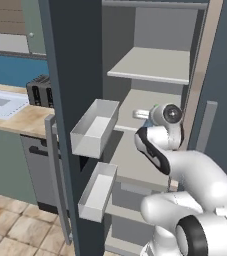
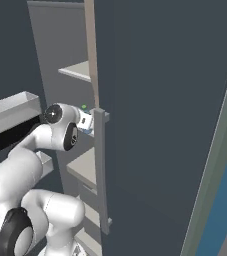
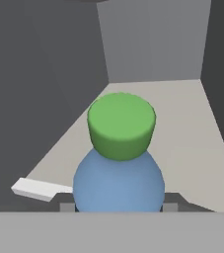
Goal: Take the bottled waters from the counter and place them in the freezer to freeze. Close the freezer door after placing the bottles.
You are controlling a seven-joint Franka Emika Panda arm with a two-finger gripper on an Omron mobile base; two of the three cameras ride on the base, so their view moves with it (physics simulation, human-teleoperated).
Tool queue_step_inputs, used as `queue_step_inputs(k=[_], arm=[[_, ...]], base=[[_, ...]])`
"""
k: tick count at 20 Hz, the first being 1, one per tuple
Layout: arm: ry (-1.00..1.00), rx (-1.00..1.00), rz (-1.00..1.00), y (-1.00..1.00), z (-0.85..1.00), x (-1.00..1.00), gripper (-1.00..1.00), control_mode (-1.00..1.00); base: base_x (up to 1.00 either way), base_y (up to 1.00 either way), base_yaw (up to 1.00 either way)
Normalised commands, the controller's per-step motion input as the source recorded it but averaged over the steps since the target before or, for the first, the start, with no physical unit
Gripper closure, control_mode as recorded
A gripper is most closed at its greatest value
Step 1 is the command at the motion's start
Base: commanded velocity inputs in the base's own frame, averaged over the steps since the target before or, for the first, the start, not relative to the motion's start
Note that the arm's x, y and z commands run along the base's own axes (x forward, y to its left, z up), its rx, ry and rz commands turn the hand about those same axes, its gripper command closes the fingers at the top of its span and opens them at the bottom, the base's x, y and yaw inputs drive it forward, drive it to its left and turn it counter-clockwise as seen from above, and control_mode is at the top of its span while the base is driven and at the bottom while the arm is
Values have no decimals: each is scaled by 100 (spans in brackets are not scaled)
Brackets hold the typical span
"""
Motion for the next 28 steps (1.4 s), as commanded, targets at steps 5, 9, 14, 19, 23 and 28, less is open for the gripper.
queue_step_inputs(k=[5, 9, 14, 19, 23, 28], arm=[[0, 0, 0, 0, -7, 25, 100, -100], [-6, 0, -1, 0, 0, 7, 100, -100], [-5, 0, -5, 0, 0, 6, 100, -100], [4, 0, -1, -1, 0, 40, 100, -100], [10, 0, 0, 0, 0, 43, 100, -100], [3, 0, 0, -7, 0, 19, 100, -100]], base=[[0, 0, 0], [0, 0, 0], [0, 0, 0], [0, 0, 0], [0, 0, 0], [0, 0, 0]])
